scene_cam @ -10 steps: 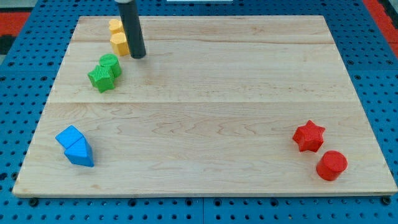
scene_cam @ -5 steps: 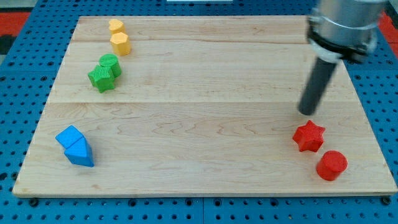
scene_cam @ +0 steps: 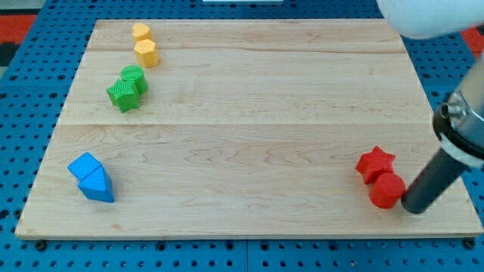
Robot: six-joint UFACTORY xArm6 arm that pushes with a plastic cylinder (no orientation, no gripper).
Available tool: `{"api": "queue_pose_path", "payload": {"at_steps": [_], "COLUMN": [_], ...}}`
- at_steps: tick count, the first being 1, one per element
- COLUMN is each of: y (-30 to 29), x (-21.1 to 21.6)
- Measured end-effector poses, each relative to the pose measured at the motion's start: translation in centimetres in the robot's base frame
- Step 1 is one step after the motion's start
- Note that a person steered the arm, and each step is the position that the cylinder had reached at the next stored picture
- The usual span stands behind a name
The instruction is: Push red star into yellow blocks
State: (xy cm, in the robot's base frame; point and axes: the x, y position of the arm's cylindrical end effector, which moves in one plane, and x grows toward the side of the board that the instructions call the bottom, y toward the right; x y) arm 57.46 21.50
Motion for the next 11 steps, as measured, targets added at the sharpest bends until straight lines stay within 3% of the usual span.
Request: {"api": "queue_pose_path", "payload": {"at_steps": [3,5,6,8,11], "y": [-5.5,-11.6,-14.3,-17.1,-28.5], "x": [-5.7,-13.7,-15.2,-13.1,-23.6]}}
